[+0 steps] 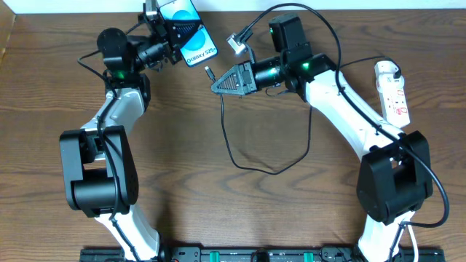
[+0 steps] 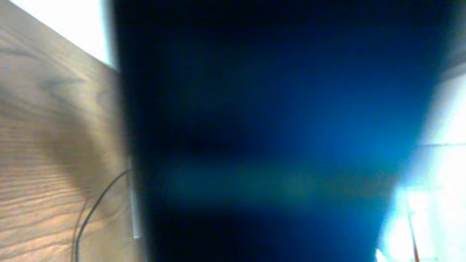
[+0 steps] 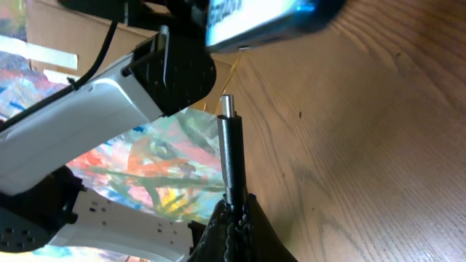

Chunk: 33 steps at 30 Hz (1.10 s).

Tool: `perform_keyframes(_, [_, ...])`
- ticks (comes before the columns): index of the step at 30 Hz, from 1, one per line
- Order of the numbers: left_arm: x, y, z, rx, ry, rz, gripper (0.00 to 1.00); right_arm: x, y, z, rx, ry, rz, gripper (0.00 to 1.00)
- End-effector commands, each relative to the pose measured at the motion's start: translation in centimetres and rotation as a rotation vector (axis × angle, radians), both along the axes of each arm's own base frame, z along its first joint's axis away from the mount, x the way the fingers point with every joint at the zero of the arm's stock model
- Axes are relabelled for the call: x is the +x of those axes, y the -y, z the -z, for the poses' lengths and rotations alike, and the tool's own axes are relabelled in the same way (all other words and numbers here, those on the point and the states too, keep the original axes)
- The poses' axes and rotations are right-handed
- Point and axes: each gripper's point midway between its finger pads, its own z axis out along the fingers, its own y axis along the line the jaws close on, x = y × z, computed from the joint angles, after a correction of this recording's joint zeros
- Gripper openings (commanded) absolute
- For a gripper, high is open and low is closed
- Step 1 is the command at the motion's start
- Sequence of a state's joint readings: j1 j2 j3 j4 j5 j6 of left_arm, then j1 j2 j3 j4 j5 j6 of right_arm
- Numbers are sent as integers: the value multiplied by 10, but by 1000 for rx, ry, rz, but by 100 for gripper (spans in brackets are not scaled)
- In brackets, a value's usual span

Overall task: Plug charger to phone and switch on socket
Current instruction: 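Carry the plug left with the right gripper to the phone's bottom port, then push the plug up into the phone's bottom port with the right gripper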

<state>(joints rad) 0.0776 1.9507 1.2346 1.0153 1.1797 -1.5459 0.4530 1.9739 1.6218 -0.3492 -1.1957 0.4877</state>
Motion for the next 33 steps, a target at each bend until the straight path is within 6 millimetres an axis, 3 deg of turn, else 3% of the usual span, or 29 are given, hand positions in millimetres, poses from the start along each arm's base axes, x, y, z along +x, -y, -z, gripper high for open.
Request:
perform_keyframes(1, [-2, -1, -17, -12, 40, 6, 7, 1, -3, -3, 0, -35, 13, 1])
perform_keyframes(8, [-4, 0, -16, -7, 40, 23, 7, 8, -6, -12, 30, -19, 27, 1])
perform_keyframes(33, [-3, 0, -16, -18, 24, 17, 7, 8, -6, -9, 14, -49, 40, 1])
